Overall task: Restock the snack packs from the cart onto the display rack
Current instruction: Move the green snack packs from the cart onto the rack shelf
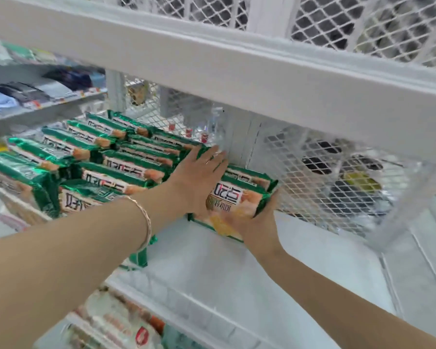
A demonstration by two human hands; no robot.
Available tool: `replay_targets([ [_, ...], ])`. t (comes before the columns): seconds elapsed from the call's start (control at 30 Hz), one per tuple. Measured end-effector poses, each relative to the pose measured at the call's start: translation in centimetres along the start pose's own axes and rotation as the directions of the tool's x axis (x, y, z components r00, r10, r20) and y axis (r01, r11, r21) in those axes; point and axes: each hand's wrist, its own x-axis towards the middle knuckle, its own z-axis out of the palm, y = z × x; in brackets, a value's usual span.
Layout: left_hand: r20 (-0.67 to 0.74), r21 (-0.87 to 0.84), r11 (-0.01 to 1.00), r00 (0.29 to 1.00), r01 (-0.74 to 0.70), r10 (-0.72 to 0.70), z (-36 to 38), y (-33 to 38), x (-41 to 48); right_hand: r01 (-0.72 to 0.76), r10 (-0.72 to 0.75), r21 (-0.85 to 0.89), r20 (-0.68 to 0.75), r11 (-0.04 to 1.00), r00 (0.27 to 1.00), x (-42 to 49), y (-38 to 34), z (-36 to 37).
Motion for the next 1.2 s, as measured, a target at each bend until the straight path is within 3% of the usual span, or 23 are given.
replay_targets([
  [0.13,0.010,0.211,0.977,1.000,0.005,-0.008,-0.1,-1.3,1.9,0.045,-0.046,-0.014,-0.051,0.999,0.998,1.8,1.1,2.0],
  [0.23,0.044,0.143,0.988,0.997,0.062,-0.069,0.5,-2.7,2.4,0.048,-0.046,0.025,-0.077,0.999,0.996,3.1,1.5,4.2],
  [0.3,0.044,0.036,0.999,0.998,0.034,-0.036,0.6,-3.3,2.1,0.042,-0.039,0.050,-0.065,0.998,0.997,3.1,1.6,4.4],
  [0.33,0.048,-0.009,1.000,0.999,0.011,-0.011,0.5,-3.6,2.0,0.073,-0.071,0.022,-0.060,0.997,0.996,2.8,1.3,4.0],
  [0.4,0.069,-0.081,0.997,0.997,-0.019,0.024,0.3,-4.2,1.8,0.214,-0.246,-0.274,-0.088,0.938,0.965,2.3,0.6,2.3],
  [0.43,0.074,-0.099,0.995,0.997,-0.025,0.032,0.3,-4.5,1.8,0.323,-0.386,-0.484,-0.034,0.813,0.922,2.2,0.1,1.3],
  [0.5,0.068,-0.086,0.996,0.997,-0.034,0.040,0.7,-4.8,1.9,0.585,-0.626,-0.751,0.304,0.307,0.718,2.8,-0.3,-0.5],
  [0.53,0.063,-0.058,0.998,0.997,-0.031,0.035,1.0,-4.7,1.9,0.653,-0.617,-0.755,0.485,0.063,0.620,3.3,0.0,-1.1],
  [0.57,0.061,-0.028,0.999,0.998,-0.019,0.021,1.2,-4.5,2.0,0.678,-0.560,-0.727,0.606,-0.104,0.565,4.0,0.6,-1.6],
  [0.63,0.060,0.017,1.000,0.998,0.017,-0.018,1.5,-4.1,2.2,0.656,-0.453,-0.704,0.696,-0.274,0.558,5.1,1.9,-2.1],
  [0.7,0.073,0.035,0.999,0.997,0.038,-0.041,1.5,-3.9,2.5,0.620,-0.406,-0.712,0.700,-0.330,0.587,5.7,2.3,-2.1],
  [0.8,0.126,-0.037,0.999,0.991,0.039,-0.034,1.0,-4.1,2.3,0.610,-0.342,-0.727,0.686,-0.315,0.642,4.9,1.4,-1.8],
  [0.83,0.138,-0.080,0.996,0.990,0.040,-0.028,0.5,-4.1,1.8,0.623,-0.335,-0.744,0.666,-0.241,0.667,4.5,0.7,-1.6],
  [0.93,0.116,-0.233,0.967,0.990,0.107,-0.082,-0.8,-4.7,-1.3,0.616,-0.378,-0.746,0.510,0.253,0.772,2.2,-2.5,-0.5],
  [0.97,0.099,-0.306,0.941,0.988,0.145,-0.120,-1.1,-5.3,-3.0,0.607,-0.381,-0.725,0.488,0.326,0.786,1.2,-3.7,-0.2],
  [1.03,0.055,-0.487,0.845,0.973,0.221,-0.223,-1.5,-6.7,-7.4,0.619,-0.341,-0.712,0.521,0.331,0.782,-1.0,-6.3,1.0],
  [1.1,0.023,-0.623,0.726,0.935,0.291,-0.355,-1.4,-8.5,-12.9,0.588,-0.181,-0.725,0.564,0.359,0.806,-3.9,-9.0,2.6],
  [1.2,0.067,-0.677,0.616,0.867,0.403,-0.494,-1.0,-11.2,-22.2,0.606,-0.137,-0.693,0.607,0.390,0.783,-8.0,-12.9,6.7],
])
